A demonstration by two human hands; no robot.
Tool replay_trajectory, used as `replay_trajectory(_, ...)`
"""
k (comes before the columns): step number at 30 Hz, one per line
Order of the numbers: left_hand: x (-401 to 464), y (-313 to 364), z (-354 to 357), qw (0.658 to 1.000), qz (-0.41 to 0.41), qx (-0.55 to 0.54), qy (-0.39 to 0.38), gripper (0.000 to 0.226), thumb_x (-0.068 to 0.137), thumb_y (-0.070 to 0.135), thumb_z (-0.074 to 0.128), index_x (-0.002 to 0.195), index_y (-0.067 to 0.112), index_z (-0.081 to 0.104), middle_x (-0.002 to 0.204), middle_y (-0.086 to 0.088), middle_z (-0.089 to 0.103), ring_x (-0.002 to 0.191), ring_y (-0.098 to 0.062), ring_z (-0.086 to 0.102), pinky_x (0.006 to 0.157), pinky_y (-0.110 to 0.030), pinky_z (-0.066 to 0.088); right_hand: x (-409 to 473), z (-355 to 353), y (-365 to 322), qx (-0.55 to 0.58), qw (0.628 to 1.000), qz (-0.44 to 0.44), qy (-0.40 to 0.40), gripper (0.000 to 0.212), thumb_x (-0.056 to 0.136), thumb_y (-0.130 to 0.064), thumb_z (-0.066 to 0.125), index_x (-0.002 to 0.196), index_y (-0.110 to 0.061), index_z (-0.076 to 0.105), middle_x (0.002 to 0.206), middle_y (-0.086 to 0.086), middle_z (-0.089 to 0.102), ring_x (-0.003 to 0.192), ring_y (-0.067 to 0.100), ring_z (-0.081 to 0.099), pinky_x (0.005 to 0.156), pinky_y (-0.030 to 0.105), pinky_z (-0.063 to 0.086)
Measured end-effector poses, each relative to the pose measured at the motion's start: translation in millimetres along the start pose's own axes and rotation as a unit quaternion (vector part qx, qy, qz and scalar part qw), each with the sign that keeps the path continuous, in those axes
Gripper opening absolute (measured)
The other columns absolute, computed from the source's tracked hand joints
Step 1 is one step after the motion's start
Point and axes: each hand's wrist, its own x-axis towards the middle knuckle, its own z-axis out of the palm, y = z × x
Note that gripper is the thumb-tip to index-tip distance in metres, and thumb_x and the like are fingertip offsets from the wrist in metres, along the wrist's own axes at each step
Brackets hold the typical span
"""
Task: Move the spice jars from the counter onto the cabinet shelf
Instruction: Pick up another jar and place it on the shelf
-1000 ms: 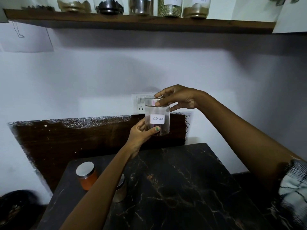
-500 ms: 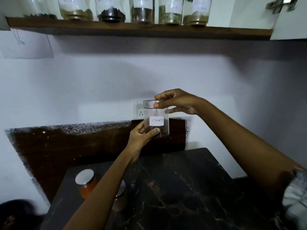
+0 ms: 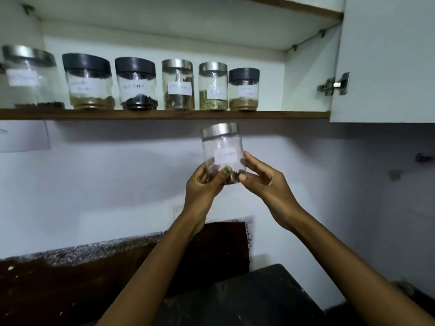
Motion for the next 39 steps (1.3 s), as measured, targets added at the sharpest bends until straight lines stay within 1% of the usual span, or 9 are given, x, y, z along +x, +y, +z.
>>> replay_trajectory(5,32.1,28.1,42.6,0.998,0.052,0.033,-0.029,0.081,0.062,0.052,0.07,0.132,0.021,0.043,0.116,-0.001,0.067,0.103,-0.012,0.066,0.089,-0.029,0.054,16.7,-24.8,-20.9,-0.015,0.996,-0.065,0.051,0.075,0.081,-0.01,0.07,0.144,-0.025,0.033,0.136,-0.017,0.047,0.118,0.0,0.054,0.099,0.025,0.047)
replay_trajectory(9,69.0,37.4,91.4,0.991,0.112,0.055,-0.043,0.063,0.079,0.04,0.067,0.134,0.021,0.043,0.124,-0.002,0.062,0.111,-0.013,0.062,0.096,-0.037,0.051,49.5,-60.4,-27.6,0.003,0.988,-0.118,0.101,0.076,0.079,-0.003,0.07,0.145,-0.019,0.033,0.118,-0.024,0.056,0.108,-0.009,0.058,0.091,0.015,0.049)
replay_trajectory(13,112.9,43.4,136.6,0.983,0.152,0.1,-0.008,0.063,0.082,0.041,0.068,0.136,0.016,0.048,0.134,-0.009,0.051,0.122,-0.018,0.053,0.102,-0.04,0.046,86.7,-95.9,-29.5,0.004,0.98,-0.151,0.126,0.075,0.082,-0.005,0.068,0.146,-0.019,0.03,0.122,-0.024,0.049,0.098,-0.02,0.056,0.077,0.005,0.047)
replay_trajectory(16,136.0,41.8,166.2,0.977,0.18,0.113,0.035,0.065,0.084,0.04,0.067,0.139,0.015,0.043,0.138,-0.008,0.049,0.125,-0.013,0.047,0.105,-0.037,0.042,116.4,-120.4,-29.5,-0.003,0.977,-0.169,0.129,0.075,0.083,-0.004,0.067,0.146,-0.02,0.029,0.124,-0.022,0.047,0.095,-0.018,0.058,0.073,0.005,0.048)
replay_trajectory(21,166.5,32.9,198.5,0.954,0.197,0.197,0.107,0.068,0.093,0.04,0.053,0.147,0.009,0.026,0.138,-0.011,0.049,0.127,-0.02,0.046,0.103,-0.027,0.038,160.0,-141.3,-18.6,-0.004,0.976,-0.178,0.125,0.074,0.084,-0.006,0.066,0.147,-0.021,0.028,0.149,-0.003,0.036,0.103,-0.014,0.052,0.079,0.006,0.049)
replay_trajectory(27,196.2,11.5,209.3,0.928,0.173,0.317,0.09,0.067,0.101,0.034,0.036,0.15,0.006,0.001,0.152,-0.014,0.027,0.138,-0.026,0.03,0.113,-0.033,0.025,194.7,-155.4,10.3,0.002,0.977,-0.176,0.121,0.073,0.085,-0.004,0.064,0.147,-0.017,0.028,0.134,-0.012,0.041,0.106,-0.011,0.054,0.08,0.006,0.049)
replay_trajectory(32,208.7,-0.7,217.1,0.878,0.155,0.428,0.148,0.063,0.101,0.033,0.031,0.15,0.006,0.003,0.151,-0.009,0.031,0.143,-0.024,0.016,0.114,-0.039,0.01,209.4,-164.2,26.5,-0.04,0.976,-0.177,0.116,0.072,0.087,-0.01,0.063,0.147,-0.019,0.026,0.146,-0.004,0.038,0.13,0.013,0.044,0.089,0.009,0.046)
replay_trajectory(36,206.9,-10.5,218.5,0.853,0.168,0.46,0.178,0.06,0.101,0.031,0.034,0.15,0.006,0.009,0.153,-0.008,0.028,0.143,-0.023,0.016,0.114,-0.038,0.012,212.6,-165.7,32.5,-0.073,0.976,-0.174,0.105,0.071,0.088,-0.014,0.062,0.148,-0.019,0.025,0.151,0.002,0.035,0.135,0.017,0.039,0.104,0.028,0.04)
replay_trajectory(39,195.8,-18.6,213.3,0.819,0.236,0.478,0.214,0.054,0.098,0.028,0.043,0.147,0.01,0.027,0.151,-0.006,0.033,0.139,-0.025,0.023,0.111,-0.04,0.021,211.9,-164.6,33.3,-0.092,0.975,-0.17,0.11,0.071,0.087,-0.016,0.064,0.147,-0.02,0.027,0.146,-0.003,0.04,0.132,0.014,0.042,0.111,0.036,0.037)
